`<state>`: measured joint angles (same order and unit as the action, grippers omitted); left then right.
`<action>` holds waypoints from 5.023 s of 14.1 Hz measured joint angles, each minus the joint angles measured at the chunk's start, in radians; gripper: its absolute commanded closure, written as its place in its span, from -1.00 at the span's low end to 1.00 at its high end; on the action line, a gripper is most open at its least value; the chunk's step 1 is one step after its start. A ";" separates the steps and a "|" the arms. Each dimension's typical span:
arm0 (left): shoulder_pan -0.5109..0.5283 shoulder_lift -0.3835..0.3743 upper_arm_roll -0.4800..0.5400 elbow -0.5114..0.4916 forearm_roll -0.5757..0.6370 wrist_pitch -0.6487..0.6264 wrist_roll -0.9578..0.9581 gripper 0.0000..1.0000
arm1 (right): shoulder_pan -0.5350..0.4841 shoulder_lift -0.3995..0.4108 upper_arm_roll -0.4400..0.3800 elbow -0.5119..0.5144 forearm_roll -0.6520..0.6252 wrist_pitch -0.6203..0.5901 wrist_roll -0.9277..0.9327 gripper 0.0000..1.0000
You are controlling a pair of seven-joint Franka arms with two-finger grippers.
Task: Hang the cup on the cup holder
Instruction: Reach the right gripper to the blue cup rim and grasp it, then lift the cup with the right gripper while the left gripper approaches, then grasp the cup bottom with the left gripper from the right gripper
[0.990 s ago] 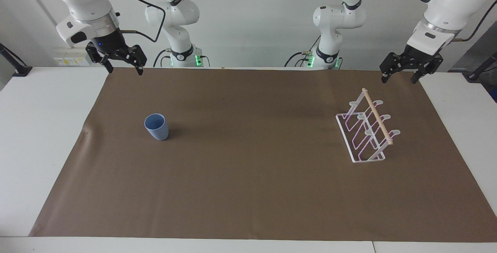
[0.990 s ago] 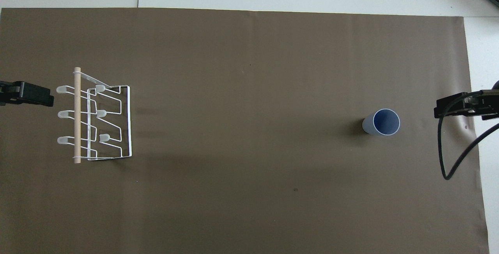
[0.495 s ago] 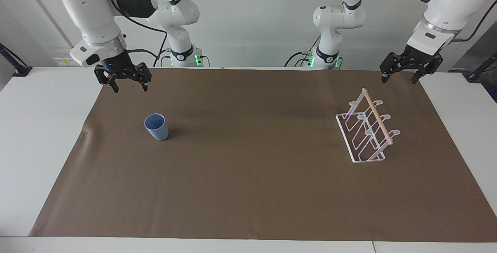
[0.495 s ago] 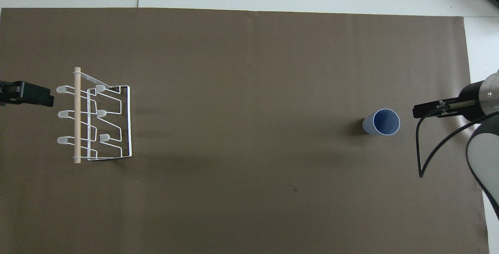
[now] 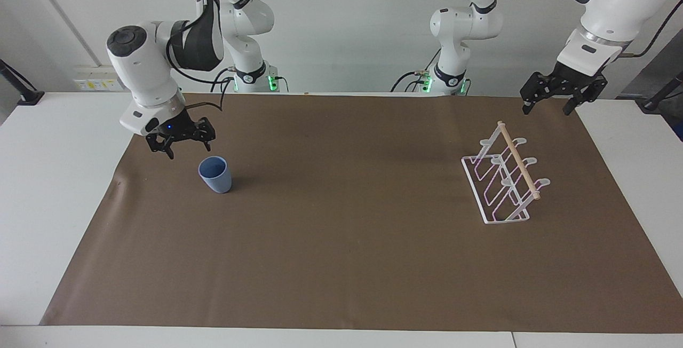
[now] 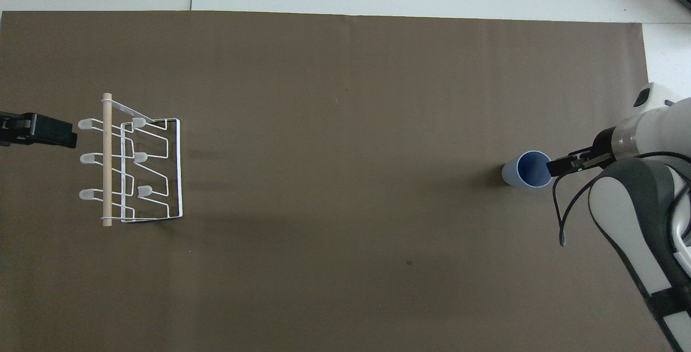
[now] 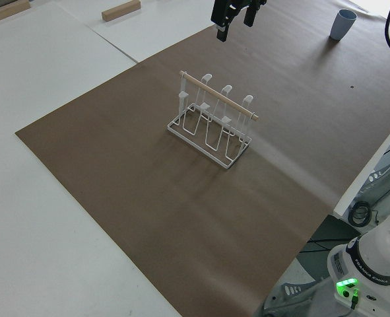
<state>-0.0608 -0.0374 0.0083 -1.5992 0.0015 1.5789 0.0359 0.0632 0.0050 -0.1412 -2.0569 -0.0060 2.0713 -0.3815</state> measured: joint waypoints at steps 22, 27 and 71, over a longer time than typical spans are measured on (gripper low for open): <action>-0.001 0.000 -0.008 0.000 0.000 0.024 0.000 -1.00 | -0.018 0.085 0.000 -0.080 0.059 0.157 -0.079 1.00; -0.012 0.000 -0.010 -0.001 0.000 0.032 0.000 -1.00 | -0.017 0.084 0.002 -0.057 0.088 0.129 -0.079 1.00; -0.601 -0.053 -0.041 -0.218 -0.194 0.390 0.786 -1.00 | 0.175 -0.049 0.034 -0.146 1.430 -0.402 -0.018 1.00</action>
<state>-0.6617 -0.0905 -0.0324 -1.8169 -0.1923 1.9685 0.8222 0.2385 -0.0436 -0.1077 -2.2025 1.4237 1.6688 -0.3991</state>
